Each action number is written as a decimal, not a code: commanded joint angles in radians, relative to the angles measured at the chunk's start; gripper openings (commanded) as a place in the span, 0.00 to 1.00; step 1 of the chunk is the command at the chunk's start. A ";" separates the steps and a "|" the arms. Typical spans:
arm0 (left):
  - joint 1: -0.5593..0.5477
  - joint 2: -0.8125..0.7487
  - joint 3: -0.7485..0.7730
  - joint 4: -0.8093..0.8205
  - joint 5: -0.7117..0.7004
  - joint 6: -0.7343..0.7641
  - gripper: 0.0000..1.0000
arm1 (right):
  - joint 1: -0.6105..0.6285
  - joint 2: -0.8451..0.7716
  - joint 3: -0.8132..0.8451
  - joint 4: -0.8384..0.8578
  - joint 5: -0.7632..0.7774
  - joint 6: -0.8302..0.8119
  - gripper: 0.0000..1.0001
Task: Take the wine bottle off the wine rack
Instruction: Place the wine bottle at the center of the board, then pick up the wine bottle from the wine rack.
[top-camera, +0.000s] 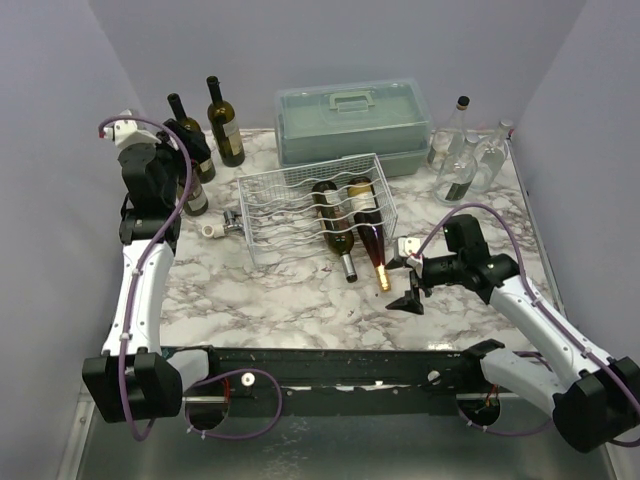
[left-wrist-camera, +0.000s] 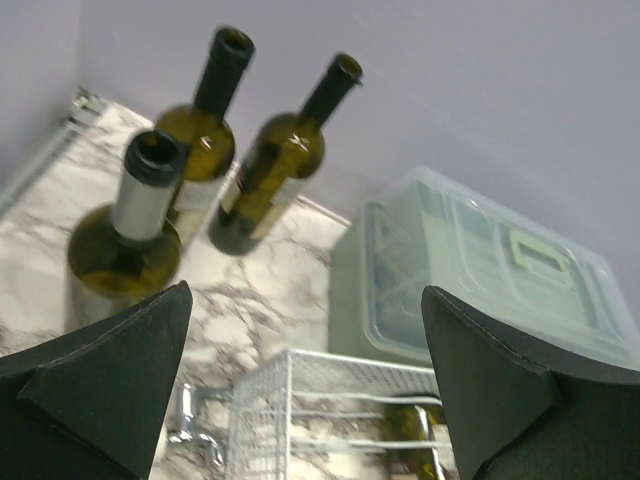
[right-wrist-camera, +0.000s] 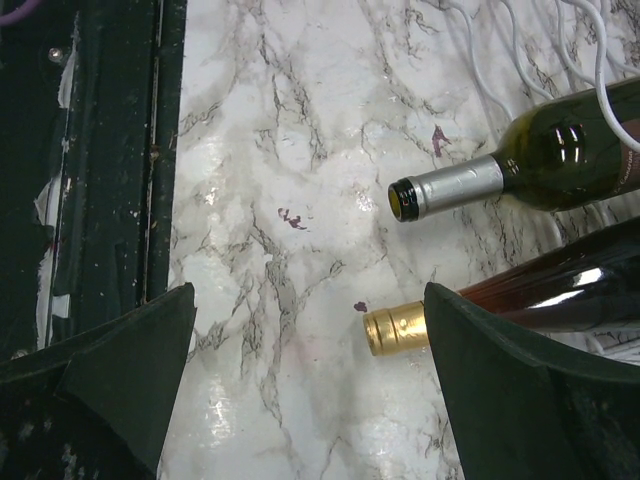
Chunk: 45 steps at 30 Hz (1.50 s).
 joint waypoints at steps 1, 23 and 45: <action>0.005 -0.099 -0.064 -0.117 0.181 -0.122 0.99 | -0.007 -0.019 -0.002 0.001 0.004 0.006 0.99; -0.325 -0.493 -0.312 -0.336 0.383 -0.090 0.99 | -0.033 -0.017 0.000 0.018 0.031 0.030 0.99; -1.120 -0.289 -0.318 -0.324 -0.332 -0.264 0.99 | -0.053 0.024 -0.009 0.065 0.117 0.083 0.99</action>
